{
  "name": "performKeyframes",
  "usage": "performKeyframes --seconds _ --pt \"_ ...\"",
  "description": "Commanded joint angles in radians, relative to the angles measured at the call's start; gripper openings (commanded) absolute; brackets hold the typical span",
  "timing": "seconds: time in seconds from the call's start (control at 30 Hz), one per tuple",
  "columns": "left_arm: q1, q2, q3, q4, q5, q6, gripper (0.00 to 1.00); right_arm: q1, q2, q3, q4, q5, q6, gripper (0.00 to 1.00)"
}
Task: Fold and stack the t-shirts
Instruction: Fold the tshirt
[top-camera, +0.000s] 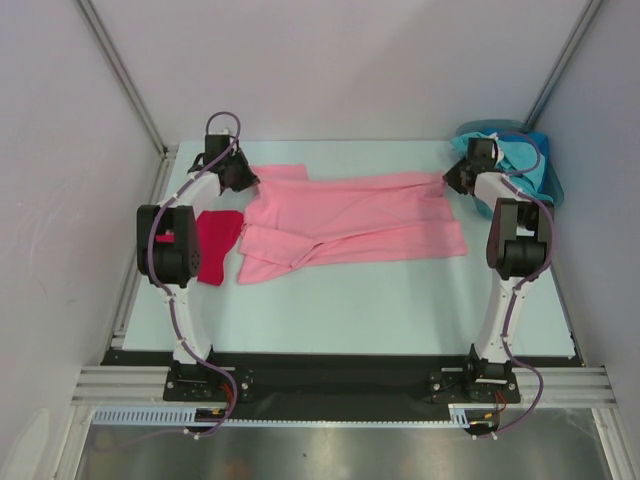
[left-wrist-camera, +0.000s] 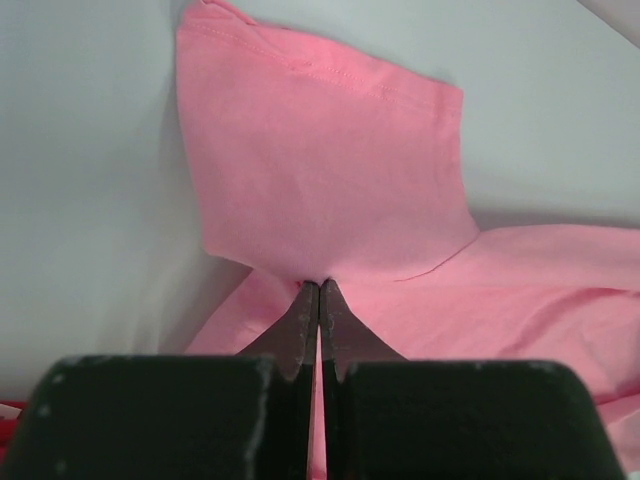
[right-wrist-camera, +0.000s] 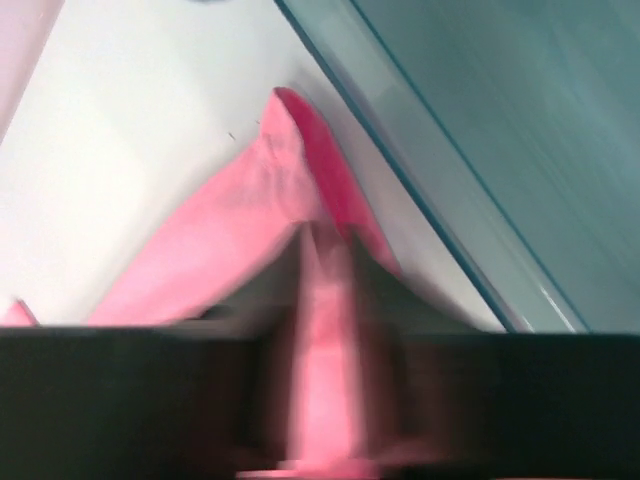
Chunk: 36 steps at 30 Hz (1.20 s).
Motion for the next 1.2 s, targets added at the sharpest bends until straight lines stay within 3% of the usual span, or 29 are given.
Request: performKeyframes --seconds 0.0,0.07,0.1,0.13,0.2,0.3,0.53,0.7,0.9,1.1,1.17 --pt "-0.004 -0.063 -0.004 0.031 0.000 0.004 0.01 0.000 0.033 0.083 -0.027 -0.021 -0.010 0.40" --pt "-0.004 -0.063 -0.007 0.031 -0.006 0.008 0.14 0.009 0.017 0.069 -0.002 -0.011 -0.007 0.61" --pt "-0.004 -0.065 -0.005 0.028 -0.013 0.008 0.28 0.012 0.007 0.045 0.015 -0.006 -0.008 0.68" --pt "-0.004 -0.066 -0.005 0.026 -0.018 0.010 0.36 0.014 -0.004 0.033 0.028 -0.003 -0.008 0.78" --pt "-0.004 -0.068 -0.004 0.022 -0.032 0.008 0.49 0.017 -0.038 0.016 0.068 -0.006 -0.004 0.81" --pt "-0.004 -0.083 -0.008 0.020 -0.043 0.001 0.57 0.023 -0.094 -0.044 0.125 0.015 0.009 0.82" --pt "-0.044 -0.195 -0.072 0.003 -0.098 -0.048 0.59 0.064 -0.327 -0.222 0.104 0.103 0.121 0.82" --pt "-0.133 -0.371 -0.186 -0.018 -0.176 -0.079 0.60 0.065 -0.521 -0.438 0.098 0.120 0.174 0.82" --pt "-0.260 -0.523 -0.500 0.062 -0.184 -0.188 0.59 0.065 -0.832 -0.809 0.196 0.101 0.229 0.82" --pt "-0.362 -0.692 -0.858 0.196 -0.184 -0.351 0.57 0.060 -1.047 -1.012 0.203 0.020 0.226 0.82" --pt "-0.403 -0.764 -0.953 0.201 -0.254 -0.391 0.57 0.059 -1.092 -1.058 0.177 0.009 0.219 0.82"
